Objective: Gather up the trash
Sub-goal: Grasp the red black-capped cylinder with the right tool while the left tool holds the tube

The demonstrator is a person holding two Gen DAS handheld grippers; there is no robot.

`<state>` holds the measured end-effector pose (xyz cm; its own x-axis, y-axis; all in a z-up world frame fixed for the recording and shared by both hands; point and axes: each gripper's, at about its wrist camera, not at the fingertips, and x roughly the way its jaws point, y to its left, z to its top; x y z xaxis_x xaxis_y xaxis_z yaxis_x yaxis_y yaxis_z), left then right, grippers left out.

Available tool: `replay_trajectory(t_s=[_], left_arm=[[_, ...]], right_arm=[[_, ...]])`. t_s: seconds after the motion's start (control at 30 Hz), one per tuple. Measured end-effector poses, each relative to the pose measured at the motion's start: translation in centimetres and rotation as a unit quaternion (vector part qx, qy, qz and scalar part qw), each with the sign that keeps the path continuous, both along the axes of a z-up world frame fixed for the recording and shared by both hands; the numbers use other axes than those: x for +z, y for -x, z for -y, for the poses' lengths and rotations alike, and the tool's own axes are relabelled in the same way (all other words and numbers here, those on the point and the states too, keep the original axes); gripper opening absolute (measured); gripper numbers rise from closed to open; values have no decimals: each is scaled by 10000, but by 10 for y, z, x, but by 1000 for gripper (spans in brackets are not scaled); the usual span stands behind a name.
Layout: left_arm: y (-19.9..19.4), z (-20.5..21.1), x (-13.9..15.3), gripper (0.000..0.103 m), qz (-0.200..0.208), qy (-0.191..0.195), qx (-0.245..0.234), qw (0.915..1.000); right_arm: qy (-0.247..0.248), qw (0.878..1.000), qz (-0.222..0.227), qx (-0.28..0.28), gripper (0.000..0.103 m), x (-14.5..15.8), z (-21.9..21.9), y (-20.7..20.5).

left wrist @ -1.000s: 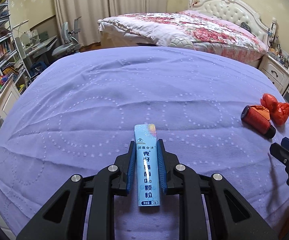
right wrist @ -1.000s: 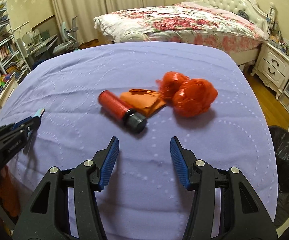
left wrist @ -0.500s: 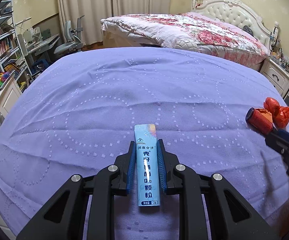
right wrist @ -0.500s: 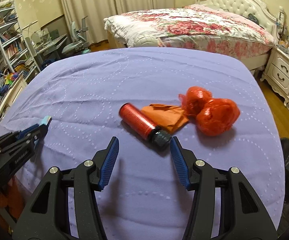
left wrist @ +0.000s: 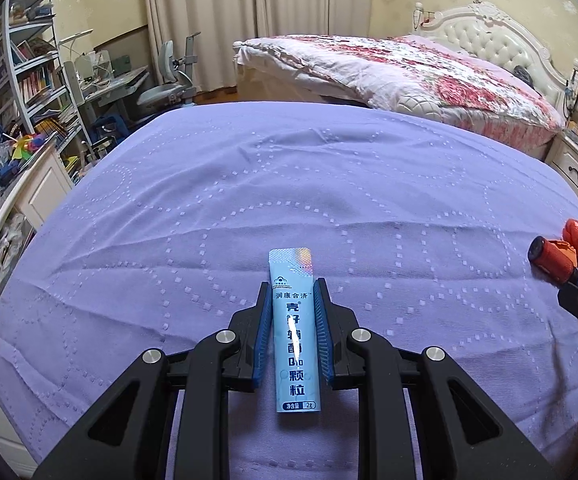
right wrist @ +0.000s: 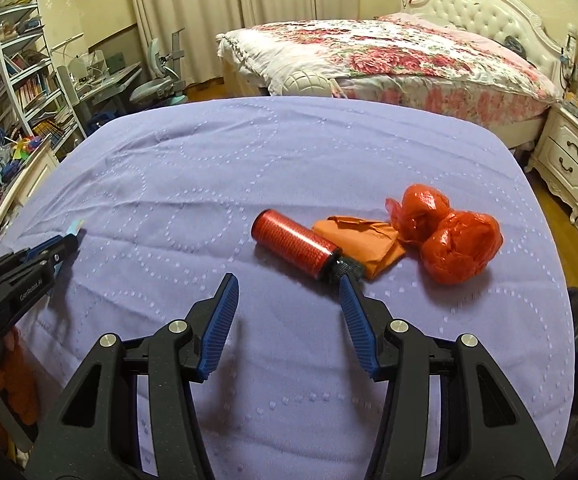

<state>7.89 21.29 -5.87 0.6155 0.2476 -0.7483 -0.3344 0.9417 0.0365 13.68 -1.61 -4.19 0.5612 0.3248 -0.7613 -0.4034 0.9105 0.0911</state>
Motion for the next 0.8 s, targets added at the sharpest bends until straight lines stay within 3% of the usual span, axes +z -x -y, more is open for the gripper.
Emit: replay_trajectory(t_s=[0.27, 0.57, 0.8], left_arm=[[2, -5, 1, 22, 57, 89, 3, 9999], [6, -13, 0, 22, 76, 183, 74, 9998], [5, -13, 0, 22, 71, 134, 28, 9999]], right_arm=[[-79, 9982, -258, 543, 51, -4, -16, 14], [-167, 9998, -89, -8, 51, 7, 11, -8], [-125, 9997, -93, 186, 53, 6, 2, -18]])
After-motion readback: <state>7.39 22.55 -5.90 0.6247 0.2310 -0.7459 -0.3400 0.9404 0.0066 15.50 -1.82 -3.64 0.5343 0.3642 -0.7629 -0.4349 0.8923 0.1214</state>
